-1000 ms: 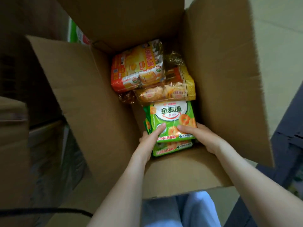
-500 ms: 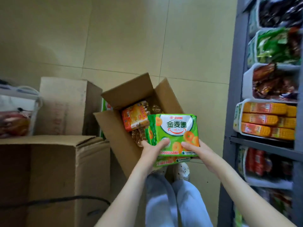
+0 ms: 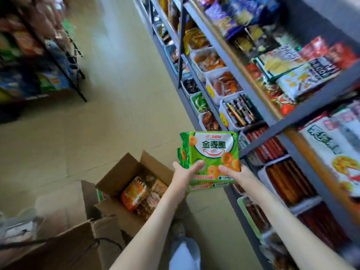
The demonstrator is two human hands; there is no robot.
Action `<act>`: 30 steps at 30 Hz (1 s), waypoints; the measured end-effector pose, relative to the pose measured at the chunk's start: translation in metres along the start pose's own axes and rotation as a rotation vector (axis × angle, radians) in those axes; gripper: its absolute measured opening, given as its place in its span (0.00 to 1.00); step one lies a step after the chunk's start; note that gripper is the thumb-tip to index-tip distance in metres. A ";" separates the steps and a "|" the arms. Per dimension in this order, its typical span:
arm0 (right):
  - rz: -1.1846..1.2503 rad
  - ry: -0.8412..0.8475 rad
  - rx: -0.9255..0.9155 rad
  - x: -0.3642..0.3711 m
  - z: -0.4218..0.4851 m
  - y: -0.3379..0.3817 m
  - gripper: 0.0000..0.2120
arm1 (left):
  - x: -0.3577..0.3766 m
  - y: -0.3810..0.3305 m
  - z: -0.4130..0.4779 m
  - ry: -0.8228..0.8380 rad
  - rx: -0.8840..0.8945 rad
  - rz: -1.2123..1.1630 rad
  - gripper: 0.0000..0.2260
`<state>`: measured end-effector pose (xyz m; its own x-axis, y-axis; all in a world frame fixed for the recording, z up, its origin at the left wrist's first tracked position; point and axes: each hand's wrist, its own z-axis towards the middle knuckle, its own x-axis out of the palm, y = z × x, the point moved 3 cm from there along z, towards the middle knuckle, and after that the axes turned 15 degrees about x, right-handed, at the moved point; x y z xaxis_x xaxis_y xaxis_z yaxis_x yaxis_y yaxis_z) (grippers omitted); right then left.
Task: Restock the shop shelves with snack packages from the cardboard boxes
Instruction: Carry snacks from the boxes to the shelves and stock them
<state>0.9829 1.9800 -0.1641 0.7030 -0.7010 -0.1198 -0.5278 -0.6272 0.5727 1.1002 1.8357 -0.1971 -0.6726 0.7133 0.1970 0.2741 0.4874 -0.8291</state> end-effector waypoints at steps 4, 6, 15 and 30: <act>0.056 -0.046 -0.030 -0.053 -0.068 -0.042 0.19 | 0.054 0.006 -0.051 0.111 -0.004 0.073 0.53; 0.089 -0.042 -0.041 -0.078 -0.102 -0.071 0.27 | 0.077 0.016 -0.082 0.171 -0.006 0.080 0.43; 0.165 0.008 -0.112 -0.168 -0.260 -0.190 0.23 | 0.186 0.055 -0.233 0.433 0.035 0.153 0.30; 0.497 -0.445 -0.327 -0.209 -0.416 -0.275 0.21 | 0.290 0.047 -0.338 0.821 0.123 0.263 0.35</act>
<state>1.1792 2.4402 0.0406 0.1220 -0.9907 -0.0607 -0.5159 -0.1156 0.8488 1.1502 2.2356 -0.0018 0.1239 0.9558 0.2666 0.2430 0.2313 -0.9420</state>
